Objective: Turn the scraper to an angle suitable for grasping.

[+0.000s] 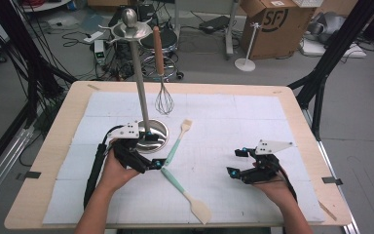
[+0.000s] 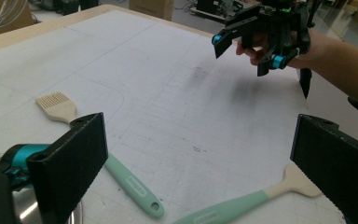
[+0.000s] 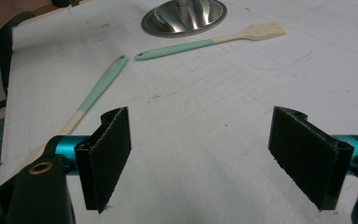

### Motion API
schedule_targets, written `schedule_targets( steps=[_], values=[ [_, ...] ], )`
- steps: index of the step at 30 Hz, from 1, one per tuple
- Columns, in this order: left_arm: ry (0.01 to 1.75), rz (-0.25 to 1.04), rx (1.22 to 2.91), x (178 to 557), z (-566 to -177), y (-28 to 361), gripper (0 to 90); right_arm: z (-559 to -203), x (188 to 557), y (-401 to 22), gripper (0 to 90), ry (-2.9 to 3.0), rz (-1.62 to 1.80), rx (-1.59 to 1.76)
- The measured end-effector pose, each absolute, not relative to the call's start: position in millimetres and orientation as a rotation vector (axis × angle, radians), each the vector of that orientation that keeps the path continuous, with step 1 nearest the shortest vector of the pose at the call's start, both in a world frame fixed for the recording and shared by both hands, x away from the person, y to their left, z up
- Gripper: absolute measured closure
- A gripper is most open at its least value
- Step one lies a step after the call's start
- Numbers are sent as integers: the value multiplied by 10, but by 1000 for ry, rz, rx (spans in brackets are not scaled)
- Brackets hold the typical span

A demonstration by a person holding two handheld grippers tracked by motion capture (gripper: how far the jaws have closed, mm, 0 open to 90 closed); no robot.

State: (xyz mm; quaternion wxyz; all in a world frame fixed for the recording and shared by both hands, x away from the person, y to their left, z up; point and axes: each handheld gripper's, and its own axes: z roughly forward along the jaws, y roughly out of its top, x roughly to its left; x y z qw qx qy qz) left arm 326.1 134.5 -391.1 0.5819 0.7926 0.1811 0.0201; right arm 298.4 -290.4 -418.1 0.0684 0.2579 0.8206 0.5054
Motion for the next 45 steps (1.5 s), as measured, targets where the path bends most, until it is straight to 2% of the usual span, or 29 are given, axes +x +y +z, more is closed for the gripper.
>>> schedule_targets(
  steps=[28, 37, 45],
  values=[
    [456, 81, 1865, 3252, -3936, 1448, 45, -4175, 2952, -2811, 207, 2480, 1514, 742],
    [489, 98, 1872, 3241, -3989, 1559, 45, -4218, 2922, -2587, 207, 2536, 1477, 695],
    [488, 105, 1869, 3240, -3985, 1558, 45, -4348, 2831, -2133, 207, 2665, 1408, 602]
  ],
)
